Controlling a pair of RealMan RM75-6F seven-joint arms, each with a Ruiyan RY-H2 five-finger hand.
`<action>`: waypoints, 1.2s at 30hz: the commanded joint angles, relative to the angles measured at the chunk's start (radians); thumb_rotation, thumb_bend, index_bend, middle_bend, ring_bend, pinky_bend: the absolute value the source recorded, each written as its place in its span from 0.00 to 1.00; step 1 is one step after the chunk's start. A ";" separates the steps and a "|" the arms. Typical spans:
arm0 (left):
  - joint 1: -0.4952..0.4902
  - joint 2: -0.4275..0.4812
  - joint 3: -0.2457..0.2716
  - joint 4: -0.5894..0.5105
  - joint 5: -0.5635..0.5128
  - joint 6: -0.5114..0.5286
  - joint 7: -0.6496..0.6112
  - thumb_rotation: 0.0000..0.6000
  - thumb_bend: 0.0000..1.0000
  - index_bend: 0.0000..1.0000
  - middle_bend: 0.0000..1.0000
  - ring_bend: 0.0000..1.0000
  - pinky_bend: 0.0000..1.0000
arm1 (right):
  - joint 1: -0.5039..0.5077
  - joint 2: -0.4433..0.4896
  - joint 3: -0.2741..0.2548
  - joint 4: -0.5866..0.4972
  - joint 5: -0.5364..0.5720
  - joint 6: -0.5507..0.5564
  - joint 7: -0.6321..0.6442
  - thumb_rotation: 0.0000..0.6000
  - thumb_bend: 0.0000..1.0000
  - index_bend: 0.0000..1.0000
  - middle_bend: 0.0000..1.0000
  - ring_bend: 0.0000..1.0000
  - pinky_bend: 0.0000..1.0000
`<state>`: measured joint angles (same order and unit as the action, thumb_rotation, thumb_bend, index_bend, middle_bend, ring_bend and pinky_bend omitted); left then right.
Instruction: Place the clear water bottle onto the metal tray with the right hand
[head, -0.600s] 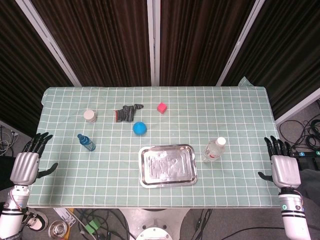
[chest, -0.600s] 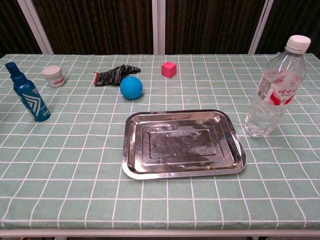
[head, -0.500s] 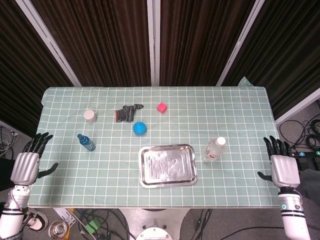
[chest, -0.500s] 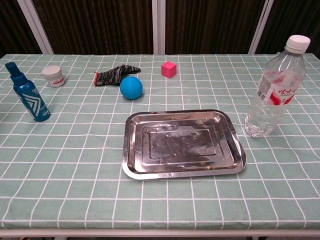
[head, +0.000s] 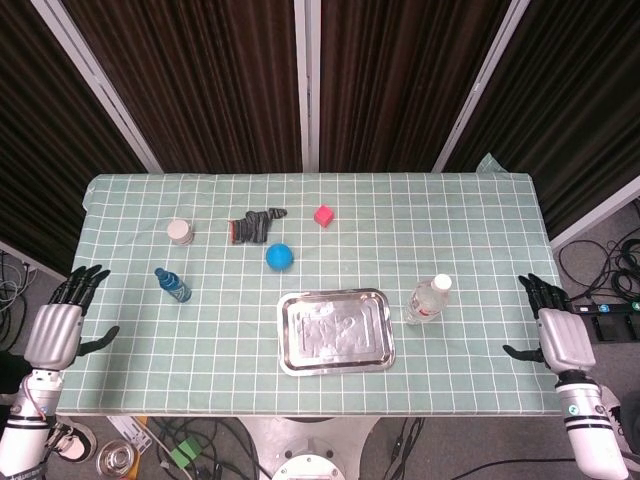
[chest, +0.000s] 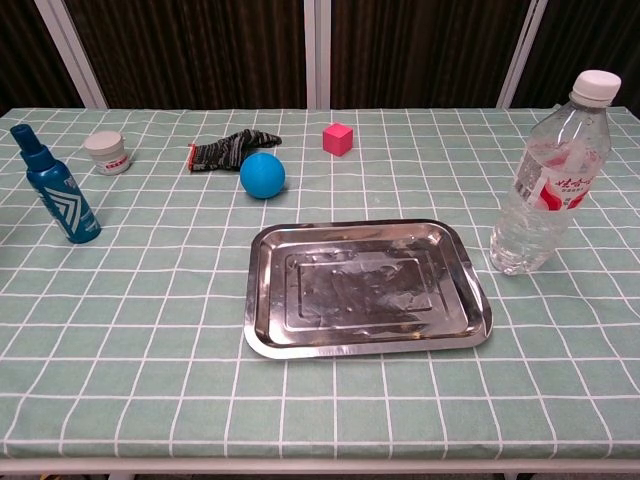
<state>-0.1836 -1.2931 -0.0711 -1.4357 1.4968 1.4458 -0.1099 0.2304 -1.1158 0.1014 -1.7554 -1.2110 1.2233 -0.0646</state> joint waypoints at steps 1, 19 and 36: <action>0.000 -0.006 0.002 0.012 -0.004 -0.005 -0.008 1.00 0.24 0.16 0.18 0.09 0.19 | 0.067 0.003 0.044 0.156 -0.182 -0.250 0.803 1.00 0.00 0.00 0.01 0.00 0.00; 0.000 -0.011 0.007 0.066 -0.003 -0.009 -0.041 1.00 0.24 0.16 0.18 0.09 0.19 | 0.286 -0.294 -0.020 0.615 -0.411 -0.290 1.300 1.00 0.00 0.00 0.07 0.00 0.00; 0.005 -0.006 0.006 0.066 -0.005 -0.003 -0.053 1.00 0.24 0.16 0.18 0.09 0.19 | 0.373 -0.369 -0.006 0.592 -0.298 -0.366 1.134 1.00 0.02 0.65 0.49 0.27 0.26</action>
<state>-0.1786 -1.2986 -0.0649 -1.3703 1.4919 1.4426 -0.1626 0.6000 -1.4797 0.0895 -1.1523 -1.5262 0.8665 1.0881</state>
